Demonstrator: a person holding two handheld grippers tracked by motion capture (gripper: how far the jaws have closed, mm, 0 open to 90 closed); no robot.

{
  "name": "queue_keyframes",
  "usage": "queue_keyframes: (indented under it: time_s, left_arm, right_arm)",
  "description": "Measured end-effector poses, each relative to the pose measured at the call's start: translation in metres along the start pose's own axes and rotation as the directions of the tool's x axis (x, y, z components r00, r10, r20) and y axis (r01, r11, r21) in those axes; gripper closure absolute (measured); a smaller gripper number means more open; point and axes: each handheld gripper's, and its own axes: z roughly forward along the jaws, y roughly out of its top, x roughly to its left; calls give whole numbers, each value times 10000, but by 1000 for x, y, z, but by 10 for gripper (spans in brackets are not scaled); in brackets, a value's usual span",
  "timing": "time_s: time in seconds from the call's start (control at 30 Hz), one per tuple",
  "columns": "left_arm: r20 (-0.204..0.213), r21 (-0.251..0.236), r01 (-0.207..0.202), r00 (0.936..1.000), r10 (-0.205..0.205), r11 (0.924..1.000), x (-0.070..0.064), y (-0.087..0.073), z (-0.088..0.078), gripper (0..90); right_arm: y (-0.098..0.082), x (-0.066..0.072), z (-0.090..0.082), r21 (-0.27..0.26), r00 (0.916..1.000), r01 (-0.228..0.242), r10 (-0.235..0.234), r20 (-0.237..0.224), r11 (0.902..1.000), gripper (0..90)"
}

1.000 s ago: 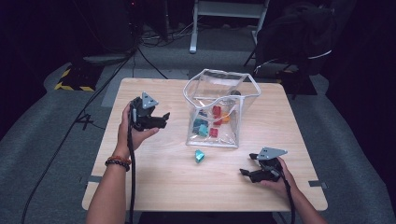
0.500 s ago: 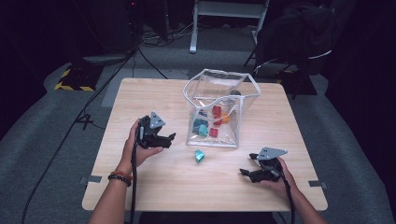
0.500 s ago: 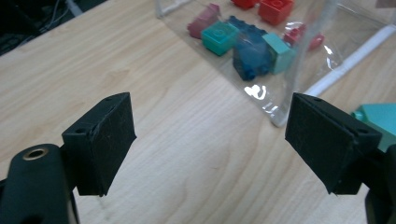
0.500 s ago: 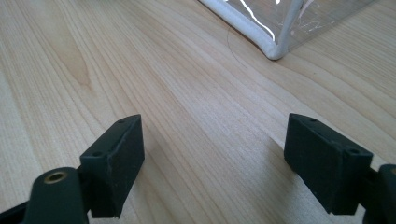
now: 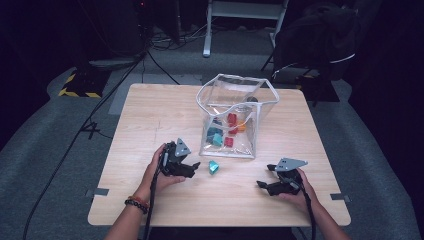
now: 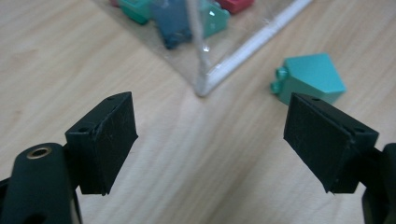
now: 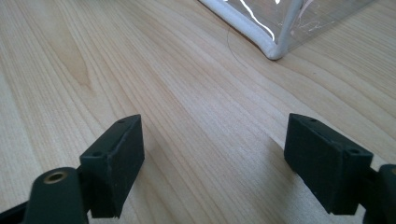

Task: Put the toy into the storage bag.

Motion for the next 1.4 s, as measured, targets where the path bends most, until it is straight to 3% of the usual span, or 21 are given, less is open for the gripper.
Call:
queue_keyframes:
  time_s: [0.33,0.53,0.97,1.07,1.23,1.4]
  left_arm:
    - [707,-103,-377,9968,383,9992,-27,1,14,193]
    - [1054,144,-583,9928,565,9982,-39,5,29,217]
    - [1123,370,-820,9907,774,9959,-50,11,49,251]
    - [924,317,-776,9929,744,9965,-50,13,51,300]
    - [1158,399,-598,9918,549,9974,-46,12,54,445]
    - [1061,293,-506,9932,473,9983,-41,9,51,560]
  right_arm:
    - [0,0,0,-2,10000,1,-1,-1,10000,203]
    - [0,0,0,-1,10000,-3,3,0,10000,204]
    - [0,0,0,-2,10000,4,-4,1,10000,203]
    - [0,0,0,-2,10000,3,-3,1,10000,203]
    - [0,0,0,-2,10000,2,-2,0,10000,204]
    - [0,0,0,-4,10000,2,-2,0,10000,204]
